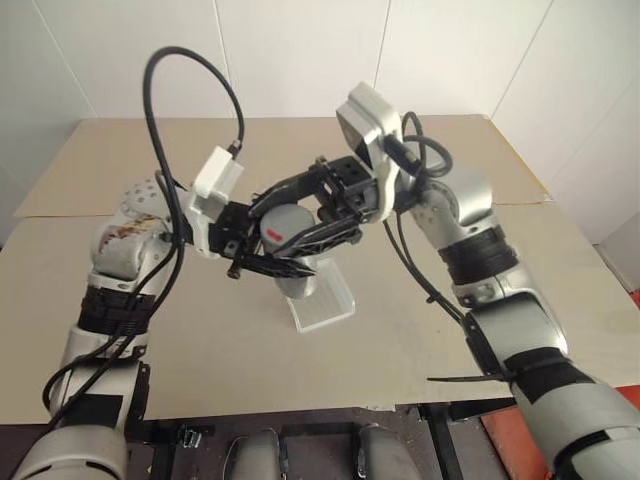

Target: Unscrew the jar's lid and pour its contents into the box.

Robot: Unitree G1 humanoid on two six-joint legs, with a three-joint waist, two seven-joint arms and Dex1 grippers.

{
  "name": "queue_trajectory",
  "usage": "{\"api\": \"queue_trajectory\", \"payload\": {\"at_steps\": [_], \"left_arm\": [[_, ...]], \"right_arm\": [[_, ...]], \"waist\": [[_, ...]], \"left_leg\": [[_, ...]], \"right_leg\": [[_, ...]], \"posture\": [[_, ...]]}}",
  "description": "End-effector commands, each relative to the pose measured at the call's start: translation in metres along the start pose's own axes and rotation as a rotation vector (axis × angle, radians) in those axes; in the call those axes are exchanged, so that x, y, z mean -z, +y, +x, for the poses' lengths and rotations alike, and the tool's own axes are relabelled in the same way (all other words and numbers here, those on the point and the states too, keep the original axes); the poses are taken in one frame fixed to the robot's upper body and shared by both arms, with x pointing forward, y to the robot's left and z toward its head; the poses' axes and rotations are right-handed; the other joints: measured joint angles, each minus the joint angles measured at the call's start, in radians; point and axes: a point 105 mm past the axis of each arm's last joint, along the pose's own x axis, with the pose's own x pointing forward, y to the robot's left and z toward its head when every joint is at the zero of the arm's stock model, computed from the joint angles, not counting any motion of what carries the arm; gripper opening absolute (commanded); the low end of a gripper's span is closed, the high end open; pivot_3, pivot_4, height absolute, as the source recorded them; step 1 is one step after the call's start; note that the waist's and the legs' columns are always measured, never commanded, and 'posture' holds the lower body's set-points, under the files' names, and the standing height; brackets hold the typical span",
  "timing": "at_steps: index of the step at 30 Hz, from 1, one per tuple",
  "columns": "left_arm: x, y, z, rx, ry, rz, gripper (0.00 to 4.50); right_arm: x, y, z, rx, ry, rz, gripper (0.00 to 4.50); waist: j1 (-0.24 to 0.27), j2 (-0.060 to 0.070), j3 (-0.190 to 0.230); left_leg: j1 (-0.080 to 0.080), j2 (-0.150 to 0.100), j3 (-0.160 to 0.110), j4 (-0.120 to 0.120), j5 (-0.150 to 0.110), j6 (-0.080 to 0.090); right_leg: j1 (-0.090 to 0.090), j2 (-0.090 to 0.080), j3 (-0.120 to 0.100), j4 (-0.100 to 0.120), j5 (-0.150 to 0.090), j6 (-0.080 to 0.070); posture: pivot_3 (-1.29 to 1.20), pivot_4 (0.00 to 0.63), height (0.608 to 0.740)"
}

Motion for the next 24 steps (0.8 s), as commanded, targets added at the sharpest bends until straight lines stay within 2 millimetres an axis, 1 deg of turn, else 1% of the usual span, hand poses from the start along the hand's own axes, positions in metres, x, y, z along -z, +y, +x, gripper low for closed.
{"api": "queue_trajectory", "payload": {"at_steps": [1, 2, 3, 4, 9, 11, 13, 18, 21, 24], "left_arm": [[-0.007, 0.002, -0.001, -0.037, -0.017, 0.046, 2.03], [-0.004, 0.003, -0.004, -0.056, -0.01, 0.039, 2.03], [-0.002, 0.004, -0.007, -0.074, -0.007, 0.026, 2.03], [0.001, 0.005, -0.01, -0.097, -0.002, 0.013, 2.03], [0.019, 0.017, -0.029, -0.241, 0.036, -0.038, 2.03], [0.024, 0.021, -0.034, -0.285, 0.039, -0.048, 2.03], [0.028, 0.025, -0.036, -0.317, 0.036, -0.054, 2.03], [0.029, 0.03, -0.034, -0.34, 0.022, -0.049, 2.03], [0.028, 0.03, -0.032, -0.331, 0.018, -0.044, 2.03], [0.025, 0.03, -0.03, -0.315, 0.017, -0.038, 2.03]], "right_arm": [[-0.001, -0.001, 0.0, -0.006, 0.015, -0.039, 3.68], [-0.004, -0.001, -0.003, 0.022, -0.003, -0.039, 4.08], [-0.008, -0.001, -0.007, 0.049, -0.015, -0.051, 4.35], [-0.009, -0.001, -0.011, 0.092, -0.011, -0.068, 4.47], [-0.017, -0.001, -0.029, 0.329, 0.004, -0.122, 4.47], [-0.019, 0.001, -0.032, 0.413, 0.019, -0.135, 4.47], [-0.018, 0.001, -0.03, 0.495, 0.048, -0.138, 4.47], [-0.006, -0.009, -0.01, 0.655, 0.12, -0.128, 4.47], [0.0, -0.012, 0.001, 0.684, 0.126, -0.123, 4.47], [0.009, -0.021, 0.005, 0.722, 0.143, -0.105, 4.47]], "waist": [[0.006, 0.0, 0.0], [0.008, 0.0, 0.0], [0.011, 0.0, 0.0], [0.013, 0.0, 0.0], [0.018, 0.0, 0.0], [0.016, 0.0, 0.0], [0.013, 0.0, 0.0], [0.005, 0.0, 0.0], [0.006, 0.0, 0.0], [0.006, 0.0, 0.0]], "left_leg": [[-0.001, 0.0, 0.0, 0.0, 0.0, 0.0], [-0.001, 0.0, 0.0, 0.0, 0.0, 0.0], [-0.002, 0.0, 0.0, 0.0, 0.0, 0.0], [-0.003, 0.0, 0.0, 0.001, 0.0, 0.0], [-0.005, 0.0, 0.0, 0.001, 0.0, 0.0], [-0.004, 0.0, 0.001, 0.001, 0.0, 0.0], [-0.005, 0.0, 0.002, 0.0, 0.0, -0.001], [-0.008, 0.0, 0.003, 0.0, 0.001, -0.002], [-0.009, 0.0, 0.006, 0.0, 0.002, -0.003], [-0.009, 0.0, 0.007, 0.001, 0.002, -0.003]], "right_leg": [[0.0, 0.0, 0.0, 0.0, 0.0, 0.0], [0.0, 0.0, -0.001, 0.001, 0.0, 0.0], [0.0, -0.001, -0.001, 0.002, 0.0, 0.0], [0.0, -0.001, -0.001, 0.001, 0.0, 0.0], [-0.001, -0.001, -0.002, 0.001, 0.0, 0.0], [-0.002, -0.001, -0.002, 0.001, 0.0, 0.0], [-0.003, -0.001, -0.002, 0.001, 0.0, 0.0], [-0.009, 0.0, 0.0, 0.002, 0.001, -0.001], [-0.01, 0.0, 0.0, 0.002, 0.001, -0.001], [-0.009, 0.0, 0.0, 0.002, 0.001, -0.001]], "posture": [[0.0, 0.15, 0.74], [0.0, 0.15, 0.74], [0.0, 0.15, 0.74], [0.0, 0.15, 0.74], [0.0, 0.15, 0.74], [0.0, 0.15, 0.74], [0.0, 0.15, 0.74], [0.0, 0.15, 0.74], [0.0, 0.15, 0.74], [0.0, 0.15, 0.74]]}}
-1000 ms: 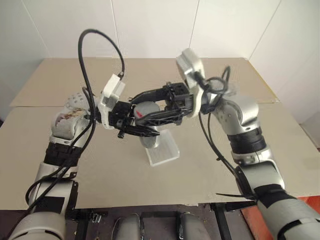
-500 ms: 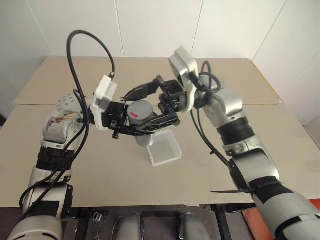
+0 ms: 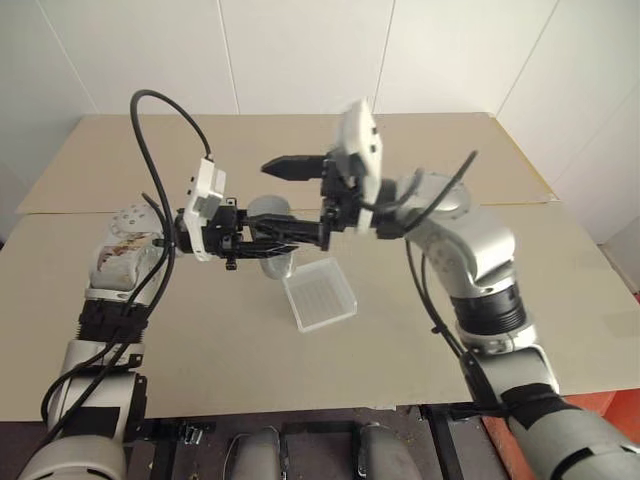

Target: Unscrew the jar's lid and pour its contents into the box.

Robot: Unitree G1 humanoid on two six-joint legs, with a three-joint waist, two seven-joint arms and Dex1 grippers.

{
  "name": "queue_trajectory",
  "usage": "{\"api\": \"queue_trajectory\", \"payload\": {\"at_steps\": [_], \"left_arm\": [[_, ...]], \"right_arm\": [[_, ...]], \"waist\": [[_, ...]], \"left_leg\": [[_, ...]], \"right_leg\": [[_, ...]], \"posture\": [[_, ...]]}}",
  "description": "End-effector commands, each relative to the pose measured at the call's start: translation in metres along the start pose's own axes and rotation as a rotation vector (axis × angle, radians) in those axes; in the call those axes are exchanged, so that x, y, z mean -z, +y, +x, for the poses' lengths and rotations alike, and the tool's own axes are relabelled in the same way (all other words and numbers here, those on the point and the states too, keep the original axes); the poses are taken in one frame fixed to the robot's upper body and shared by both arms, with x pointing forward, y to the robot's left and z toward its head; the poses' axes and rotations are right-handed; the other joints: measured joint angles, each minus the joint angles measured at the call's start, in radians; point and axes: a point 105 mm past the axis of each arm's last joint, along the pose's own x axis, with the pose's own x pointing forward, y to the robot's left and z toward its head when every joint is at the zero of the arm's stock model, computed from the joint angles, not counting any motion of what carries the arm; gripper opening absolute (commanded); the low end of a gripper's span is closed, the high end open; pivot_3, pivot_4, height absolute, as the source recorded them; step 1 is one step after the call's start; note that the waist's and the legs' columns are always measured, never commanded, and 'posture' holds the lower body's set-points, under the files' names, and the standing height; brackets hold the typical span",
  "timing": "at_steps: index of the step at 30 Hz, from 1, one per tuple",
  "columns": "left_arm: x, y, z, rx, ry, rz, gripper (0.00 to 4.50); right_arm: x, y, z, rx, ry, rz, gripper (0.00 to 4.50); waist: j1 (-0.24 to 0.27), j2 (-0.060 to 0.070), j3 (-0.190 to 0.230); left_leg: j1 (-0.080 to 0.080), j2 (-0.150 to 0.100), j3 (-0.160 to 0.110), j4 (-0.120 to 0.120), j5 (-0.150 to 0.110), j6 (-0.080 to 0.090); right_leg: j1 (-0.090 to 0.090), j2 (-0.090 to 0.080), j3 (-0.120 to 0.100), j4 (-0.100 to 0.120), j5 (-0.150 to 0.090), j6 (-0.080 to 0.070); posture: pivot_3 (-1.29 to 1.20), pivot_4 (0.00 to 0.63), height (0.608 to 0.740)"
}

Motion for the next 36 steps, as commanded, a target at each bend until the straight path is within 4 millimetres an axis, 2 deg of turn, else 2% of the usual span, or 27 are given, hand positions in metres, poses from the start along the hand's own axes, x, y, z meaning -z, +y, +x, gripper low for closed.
{"api": "queue_trajectory", "payload": {"at_steps": [1, 7, 16, 24, 31, 36], "left_arm": [[-0.016, 0.001, 0.001, 0.014, -0.022, 0.062, 2.03], [-0.021, -0.001, -0.002, 0.024, -0.024, 0.077, 2.03], [-0.026, -0.004, -0.012, 0.028, -0.003, 0.096, 2.03], [-0.025, -0.011, -0.022, 0.027, 0.019, 0.094, 2.03], [-0.022, -0.013, -0.024, -0.001, 0.012, 0.073, 2.03], [-0.019, -0.006, -0.015, -0.027, -0.019, 0.062, 2.03]], "right_arm": [[-0.003, -0.005, 0.008, 0.05, 0.003, -0.023, 4.47], [0.006, -0.016, 0.008, 0.076, 0.028, 0.004, 4.47], [0.016, -0.041, -0.026, 0.13, 0.072, 0.02, 4.47], [0.014, -0.051, -0.045, 0.16, 0.066, 0.029, 4.47], [0.012, -0.042, -0.06, 0.103, 0.06, 0.004, 4.47], [0.001, -0.013, -0.051, -0.027, 0.035, -0.019, 4.47]], "waist": [[0.001, 0.0, 0.0], [0.001, 0.0, 0.0], [0.0, 0.0, 0.0], [0.002, 0.0, 0.0], [0.0, 0.0, 0.0], [0.001, 0.0, 0.0]], "left_leg": [[0.0, 0.0, 0.0, 0.0, 0.0, 0.0], [0.0, 0.0, 0.0, 0.0, 0.0, 0.0], [0.0, 0.0, 0.0, 0.0, 0.0, 0.0], [0.0, 0.0, 0.0, 0.0, 0.0, 0.0], [-0.001, 0.0, 0.0, 0.0, 0.0, 0.001], [-0.001, 0.0, 0.0, 0.0, 0.0, 0.0]], "right_leg": [[0.0, 0.0, 0.0, 0.0, 0.0, 0.0], [0.0, 0.0, 0.0, 0.0, 0.0, 0.0], [0.0, 0.0, 0.0, 0.0, 0.0, 0.0], [0.0, 0.0, 0.0, 0.0, 0.0, 0.0], [0.0, 0.0, 0.0, -0.001, 0.0, 0.0], [0.0, 0.0, 0.0, -0.001, 0.0, 0.0]], "posture": [[0.0, 0.15, 0.74], [0.0, 0.15, 0.74], [0.0, 0.15, 0.74], [0.0, 0.15, 0.74], [0.0, 0.15, 0.74], [0.0, 0.15, 0.74]]}}
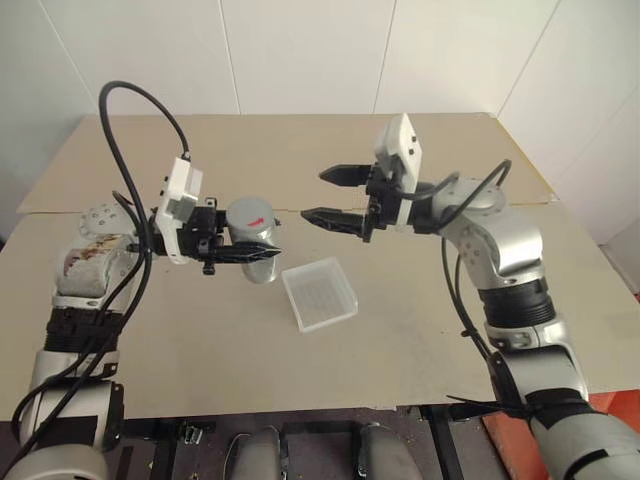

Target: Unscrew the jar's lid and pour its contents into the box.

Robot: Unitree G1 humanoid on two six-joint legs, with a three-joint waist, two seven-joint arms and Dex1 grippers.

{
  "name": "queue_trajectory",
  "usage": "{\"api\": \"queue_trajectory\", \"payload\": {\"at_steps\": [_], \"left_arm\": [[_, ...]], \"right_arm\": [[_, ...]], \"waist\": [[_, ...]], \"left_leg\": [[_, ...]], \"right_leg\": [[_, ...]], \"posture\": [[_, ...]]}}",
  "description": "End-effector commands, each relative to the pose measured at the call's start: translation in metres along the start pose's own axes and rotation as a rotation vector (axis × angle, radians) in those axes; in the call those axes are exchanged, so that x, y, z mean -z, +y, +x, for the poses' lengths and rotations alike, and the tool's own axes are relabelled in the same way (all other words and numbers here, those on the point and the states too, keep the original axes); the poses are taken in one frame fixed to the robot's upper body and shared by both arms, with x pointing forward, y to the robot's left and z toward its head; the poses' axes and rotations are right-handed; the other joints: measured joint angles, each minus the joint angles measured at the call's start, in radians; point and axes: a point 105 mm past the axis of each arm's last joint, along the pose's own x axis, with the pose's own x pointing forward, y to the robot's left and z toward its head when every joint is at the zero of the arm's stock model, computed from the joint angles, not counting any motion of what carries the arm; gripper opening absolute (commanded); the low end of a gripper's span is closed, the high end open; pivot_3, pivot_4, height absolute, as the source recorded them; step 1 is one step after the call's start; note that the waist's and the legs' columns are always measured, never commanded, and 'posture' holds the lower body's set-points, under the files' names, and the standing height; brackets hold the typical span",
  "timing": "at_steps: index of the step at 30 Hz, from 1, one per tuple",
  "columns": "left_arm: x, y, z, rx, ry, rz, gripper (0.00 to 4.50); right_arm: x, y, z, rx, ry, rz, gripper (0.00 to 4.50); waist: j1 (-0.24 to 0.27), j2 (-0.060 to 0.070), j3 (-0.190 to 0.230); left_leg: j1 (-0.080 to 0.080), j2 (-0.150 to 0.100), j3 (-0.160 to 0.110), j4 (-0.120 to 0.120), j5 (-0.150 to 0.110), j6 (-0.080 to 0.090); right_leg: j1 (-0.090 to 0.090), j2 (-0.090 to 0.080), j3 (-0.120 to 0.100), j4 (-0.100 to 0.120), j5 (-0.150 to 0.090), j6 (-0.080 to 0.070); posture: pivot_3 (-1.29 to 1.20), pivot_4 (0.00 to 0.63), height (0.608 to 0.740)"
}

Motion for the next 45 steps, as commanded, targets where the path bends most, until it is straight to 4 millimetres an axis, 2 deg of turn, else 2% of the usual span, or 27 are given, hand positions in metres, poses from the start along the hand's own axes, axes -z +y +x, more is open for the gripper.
{"api": "queue_trajectory", "payload": {"at_steps": [1, 5, 11, 16, 23, 29, 37, 41, 45], "left_arm": [[-0.01, 0.006, 0.006, -0.016, -0.05, 0.038, 2.03], [-0.008, 0.007, 0.019, 0.017, -0.068, 0.037, 2.03], [-0.009, 0.011, 0.028, 0.036, -0.079, 0.044, 2.03], [-0.009, 0.01, 0.028, 0.044, -0.077, 0.049, 2.03], [-0.006, 0.008, 0.018, 0.03, -0.054, 0.046, 2.03], [-0.007, 0.006, 0.01, 0.022, -0.039, 0.047, 2.03], [-0.007, 0.005, 0.006, 0.02, -0.028, 0.053, 2.03], [-0.006, 0.005, 0.006, 0.014, -0.029, 0.054, 2.03], [-0.005, 0.009, 0.012, 0.006, -0.04, 0.054, 2.03]], "right_arm": [[-0.03, 0.027, 0.008, -0.114, -0.085, -0.078, 4.47], [-0.041, 0.039, 0.027, -0.137, -0.108, -0.083, 4.47], [-0.034, 0.032, 0.056, -0.051, -0.038, -0.123, 4.47], [-0.029, 0.02, 0.067, 0.023, -0.003, -0.121, 4.47], [-0.03, 0.004, 0.046, 0.073, -0.037, -0.079, 4.47], [-0.027, -0.008, 0.018, 0.081, -0.059, -0.035, 4.47], [-0.016, -0.022, 0.0, 0.114, -0.027, -0.005, 4.47], [-0.018, -0.016, -0.004, 0.089, -0.027, -0.02, 4.47], [-0.029, 0.013, 0.003, -0.027, -0.064, -0.053, 4.47]], "waist": [[0.0, 0.0, 0.0], [-0.001, 0.0, 0.0], [0.0, 0.0, 0.0], [-0.001, 0.0, 0.0], [0.0, 0.0, 0.0], [0.0, 0.0, 0.0], [0.001, 0.0, 0.0], [-0.004, 0.0, 0.0], [-0.001, 0.0, 0.0]], "left_leg": [[0.0, 0.0, 0.0, 0.0, 0.0, 0.0], [0.0, 0.0, 0.0, 0.0, 0.0, 0.0], [0.0, 0.0, 0.0, 0.0, 0.0, 0.0], [0.0, 0.0, 0.0, 0.0, 0.0, 0.0], [0.0, 0.0, 0.0, 0.0, 0.0, 0.0], [0.0, 0.0, 0.0, 0.0, 0.0, 0.0], [0.0, 0.0, 0.0, 0.0, 0.0, 0.0], [0.0, 0.0, 0.0, 0.0, 0.0, 0.0], [0.0, 0.0, 0.0, 0.0, 0.0, 0.0]], "right_leg": [[0.0, 0.0, 0.0, 0.0, 0.0, 0.0], [0.0, 0.0, 0.0, 0.001, 0.0, 0.0], [0.0, 0.0, 0.0, 0.001, 0.0, 0.0], [0.0, 0.0, 0.0, 0.001, 0.0, 0.0], [0.0, 0.0, 0.0, 0.001, 0.0, 0.0], [0.0, 0.0, 0.0, 0.001, 0.0, 0.0], [0.0, 0.0, 0.0, 0.0, 0.0, 0.0], [0.0, 0.0, 0.0, 0.0, 0.0, 0.0], [0.0, 0.0, 0.0, 0.0, 0.0, 0.0]], "posture": [[0.0, 0.15, 0.74], [0.0, 0.15, 0.74], [0.0, 0.15, 0.74], [0.0, 0.15, 0.74], [0.0, 0.15, 0.74], [0.0, 0.15, 0.74], [0.0, 0.15, 0.74], [0.0, 0.15, 0.74], [0.0, 0.15, 0.74]]}}
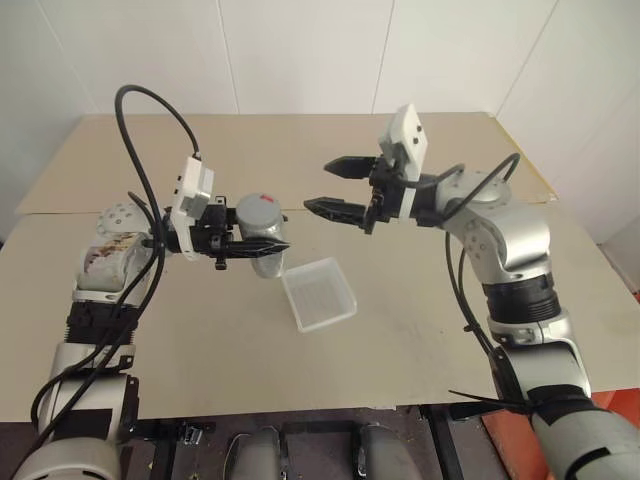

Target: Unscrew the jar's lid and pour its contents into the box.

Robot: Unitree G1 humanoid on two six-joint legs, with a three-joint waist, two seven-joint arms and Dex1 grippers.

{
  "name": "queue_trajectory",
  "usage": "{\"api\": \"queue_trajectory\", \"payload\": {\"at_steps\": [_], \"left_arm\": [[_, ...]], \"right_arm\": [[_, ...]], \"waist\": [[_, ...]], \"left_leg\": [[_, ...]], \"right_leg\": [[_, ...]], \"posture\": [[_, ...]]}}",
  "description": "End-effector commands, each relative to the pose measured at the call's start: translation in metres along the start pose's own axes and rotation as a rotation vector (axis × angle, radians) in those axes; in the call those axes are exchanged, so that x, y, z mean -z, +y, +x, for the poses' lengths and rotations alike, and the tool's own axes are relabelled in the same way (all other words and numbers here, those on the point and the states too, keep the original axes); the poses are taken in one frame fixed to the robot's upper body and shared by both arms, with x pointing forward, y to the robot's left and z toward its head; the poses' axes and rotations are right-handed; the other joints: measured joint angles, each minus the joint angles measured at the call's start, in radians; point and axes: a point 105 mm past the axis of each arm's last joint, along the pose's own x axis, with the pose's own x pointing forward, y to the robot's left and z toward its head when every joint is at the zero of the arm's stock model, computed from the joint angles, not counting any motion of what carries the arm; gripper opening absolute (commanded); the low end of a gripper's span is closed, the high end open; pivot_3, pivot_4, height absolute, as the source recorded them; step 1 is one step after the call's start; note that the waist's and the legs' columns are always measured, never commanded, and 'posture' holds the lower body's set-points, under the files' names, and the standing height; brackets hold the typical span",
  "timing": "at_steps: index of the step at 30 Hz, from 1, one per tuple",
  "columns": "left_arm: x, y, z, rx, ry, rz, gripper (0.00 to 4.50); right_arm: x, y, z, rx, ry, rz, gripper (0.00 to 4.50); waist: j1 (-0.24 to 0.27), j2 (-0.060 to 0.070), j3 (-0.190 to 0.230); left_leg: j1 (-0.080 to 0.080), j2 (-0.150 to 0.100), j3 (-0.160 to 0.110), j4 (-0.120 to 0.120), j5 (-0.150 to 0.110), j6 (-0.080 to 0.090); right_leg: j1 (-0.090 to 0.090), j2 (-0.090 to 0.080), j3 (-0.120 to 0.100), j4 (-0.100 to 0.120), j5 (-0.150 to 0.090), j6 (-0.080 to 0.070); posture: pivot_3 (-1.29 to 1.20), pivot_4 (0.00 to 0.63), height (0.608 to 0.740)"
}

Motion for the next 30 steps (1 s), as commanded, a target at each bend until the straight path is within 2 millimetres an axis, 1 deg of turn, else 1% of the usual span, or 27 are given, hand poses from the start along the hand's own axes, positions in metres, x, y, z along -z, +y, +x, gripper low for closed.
{"api": "queue_trajectory", "payload": {"at_steps": [1, 3, 5, 10, 14, 19, 30], "left_arm": [[-0.01, 0.002, 0.006, 0.002, -0.027, 0.054, 2.03], [-0.011, 0.004, 0.01, 0.005, -0.035, 0.055, 2.03], [-0.012, 0.005, 0.014, 0.011, -0.043, 0.056, 2.03], [-0.012, 0.006, 0.017, 0.027, -0.047, 0.059, 2.03], [-0.013, 0.006, 0.016, 0.032, -0.042, 0.061, 2.03], [-0.014, 0.005, 0.013, 0.031, -0.036, 0.063, 2.03], [-0.013, 0.003, 0.005, 0.021, -0.022, 0.059, 2.03]], "right_arm": [[-0.031, 0.028, 0.006, -0.107, -0.091, -0.079, 4.47], [-0.036, 0.037, 0.015, -0.128, -0.107, -0.089, 4.47], [-0.04, 0.04, 0.026, -0.119, -0.115, -0.086, 4.47], [-0.039, 0.038, 0.049, -0.063, -0.083, -0.113, 4.47], [-0.038, 0.035, 0.056, -0.039, -0.074, -0.116, 4.47], [-0.033, 0.028, 0.055, -0.004, -0.062, -0.108, 4.47], [-0.031, 0.013, 0.032, 0.039, -0.062, -0.097, 4.47]], "waist": [[0.0, 0.0, 0.0], [0.0, 0.0, 0.0], [-0.001, 0.0, 0.0], [0.0, 0.0, 0.0], [0.002, 0.0, 0.0], [0.001, 0.0, 0.0], [0.001, 0.0, 0.0]], "left_leg": [[0.0, 0.0, 0.0, 0.0, 0.0, 0.0], [0.0, 0.0, 0.0, 0.0, 0.0, 0.0], [0.0, 0.0, 0.0, 0.0, 0.0, 0.0], [0.0, 0.0, 0.0, 0.0, 0.0, -0.001], [0.0, 0.0, 0.0, 0.0, 0.0, 0.0], [0.0, 0.0, 0.0, 0.0, 0.0, 0.0], [0.0, 0.0, 0.0, 0.0, 0.0, 0.0]], "right_leg": [[0.0, 0.0, 0.0, 0.0, 0.0, 0.0], [0.0, 0.0, 0.0, 0.0, 0.0, 0.0], [0.0, 0.0, 0.0, 0.001, 0.0, 0.0], [0.0, 0.0, 0.0, 0.001, 0.0, 0.0], [0.0, 0.0, 0.0, 0.001, 0.0, 0.0], [0.0, 0.0, -0.001, 0.001, 0.0, 0.0], [0.0, 0.0, -0.001, 0.001, 0.0, 0.0]], "posture": [[0.0, 0.15, 0.74], [0.0, 0.15, 0.74], [0.0, 0.15, 0.74], [0.0, 0.15, 0.74], [0.0, 0.15, 0.74], [0.0, 0.15, 0.74], [0.0, 0.15, 0.74]]}}
